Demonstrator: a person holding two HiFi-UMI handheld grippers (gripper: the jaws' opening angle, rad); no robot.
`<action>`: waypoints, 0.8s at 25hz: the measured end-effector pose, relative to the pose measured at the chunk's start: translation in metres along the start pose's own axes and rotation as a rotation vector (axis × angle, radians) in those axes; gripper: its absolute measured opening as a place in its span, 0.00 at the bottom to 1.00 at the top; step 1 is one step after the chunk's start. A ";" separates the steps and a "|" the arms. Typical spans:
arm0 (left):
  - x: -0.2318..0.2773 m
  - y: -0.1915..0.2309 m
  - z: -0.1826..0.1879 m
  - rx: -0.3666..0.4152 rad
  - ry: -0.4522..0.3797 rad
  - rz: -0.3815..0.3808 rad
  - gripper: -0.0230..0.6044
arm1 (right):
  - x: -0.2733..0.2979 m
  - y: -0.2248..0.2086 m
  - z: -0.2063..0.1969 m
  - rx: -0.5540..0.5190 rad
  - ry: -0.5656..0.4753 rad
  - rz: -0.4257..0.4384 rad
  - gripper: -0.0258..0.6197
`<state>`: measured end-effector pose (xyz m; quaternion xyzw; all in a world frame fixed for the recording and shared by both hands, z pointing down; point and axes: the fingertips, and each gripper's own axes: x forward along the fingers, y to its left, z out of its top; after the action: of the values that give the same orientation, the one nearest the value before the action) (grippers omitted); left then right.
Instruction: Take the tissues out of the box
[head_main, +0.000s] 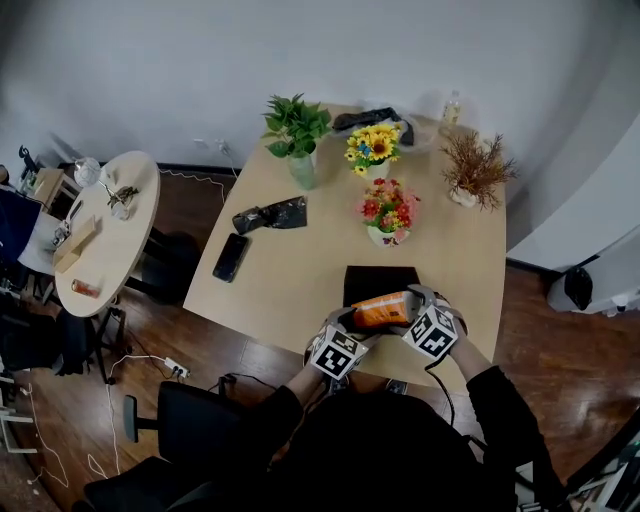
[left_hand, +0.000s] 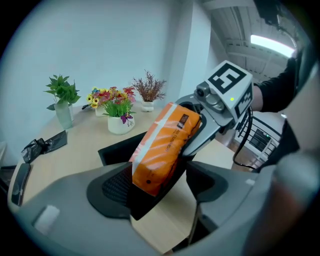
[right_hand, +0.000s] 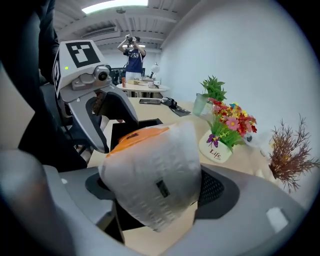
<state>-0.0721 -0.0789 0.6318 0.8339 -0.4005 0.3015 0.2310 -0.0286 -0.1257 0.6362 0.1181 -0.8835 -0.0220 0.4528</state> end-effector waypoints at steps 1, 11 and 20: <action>-0.001 0.001 0.001 -0.002 -0.005 0.003 0.55 | -0.003 -0.001 0.000 -0.006 0.007 -0.018 0.70; -0.010 0.004 -0.001 -0.020 -0.026 0.014 0.55 | -0.038 -0.010 0.010 0.076 -0.032 -0.083 0.70; -0.049 -0.014 0.053 -0.024 -0.168 -0.006 0.54 | -0.105 -0.031 0.008 0.423 -0.253 -0.150 0.70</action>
<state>-0.0682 -0.0782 0.5585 0.8546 -0.4196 0.2247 0.2076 0.0293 -0.1322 0.5437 0.2715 -0.9069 0.1153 0.3010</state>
